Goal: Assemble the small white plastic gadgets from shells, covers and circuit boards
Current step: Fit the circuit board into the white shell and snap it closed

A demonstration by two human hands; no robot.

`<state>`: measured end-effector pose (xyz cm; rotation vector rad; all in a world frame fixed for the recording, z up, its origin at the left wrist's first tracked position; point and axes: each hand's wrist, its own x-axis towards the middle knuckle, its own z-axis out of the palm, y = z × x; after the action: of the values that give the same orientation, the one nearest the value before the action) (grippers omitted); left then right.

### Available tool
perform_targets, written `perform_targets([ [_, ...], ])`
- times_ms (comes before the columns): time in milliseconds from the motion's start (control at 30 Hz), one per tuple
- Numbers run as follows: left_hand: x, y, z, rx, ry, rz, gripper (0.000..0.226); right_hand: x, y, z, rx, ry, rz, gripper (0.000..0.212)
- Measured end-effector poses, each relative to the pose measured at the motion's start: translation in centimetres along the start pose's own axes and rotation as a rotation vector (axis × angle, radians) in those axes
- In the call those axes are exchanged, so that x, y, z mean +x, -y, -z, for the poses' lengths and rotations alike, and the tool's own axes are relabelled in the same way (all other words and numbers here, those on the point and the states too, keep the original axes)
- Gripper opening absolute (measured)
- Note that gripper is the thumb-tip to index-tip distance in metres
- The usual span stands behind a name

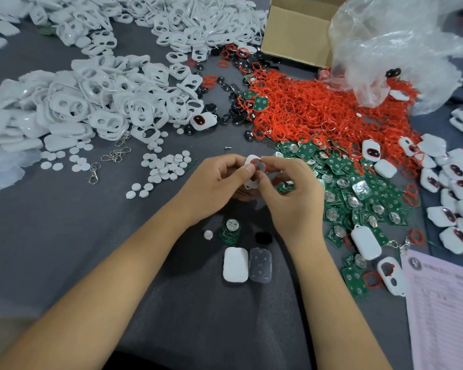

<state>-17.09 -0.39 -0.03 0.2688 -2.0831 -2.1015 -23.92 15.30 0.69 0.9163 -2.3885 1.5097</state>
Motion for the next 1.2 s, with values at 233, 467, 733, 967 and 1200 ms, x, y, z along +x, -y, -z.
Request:
perform_targets([
  [233,-0.2,-0.3,-0.2,-0.011,0.02,-0.014,0.021,0.4,-0.9,1.2,0.075,0.126,-0.078,0.024],
  [467,-0.2,-0.4,-0.1,-0.002,0.03,-0.016,0.017,0.3,-1.0,1.0,0.154,0.131,-0.127,0.024],
  [733,-0.3,-0.9,0.2,-0.046,0.045,-0.012,0.023,0.4,-0.4,1.4,0.112,0.104,0.037,0.021],
  [967,-0.3,-0.9,0.2,-0.104,0.052,0.007,0.024,0.4,-0.2,1.4,0.053,0.08,0.119,0.022],
  [1200,-0.5,-1.2,0.4,-0.082,0.082,0.028,0.029,0.3,-0.1,1.3,0.039,0.099,0.103,0.021],
])
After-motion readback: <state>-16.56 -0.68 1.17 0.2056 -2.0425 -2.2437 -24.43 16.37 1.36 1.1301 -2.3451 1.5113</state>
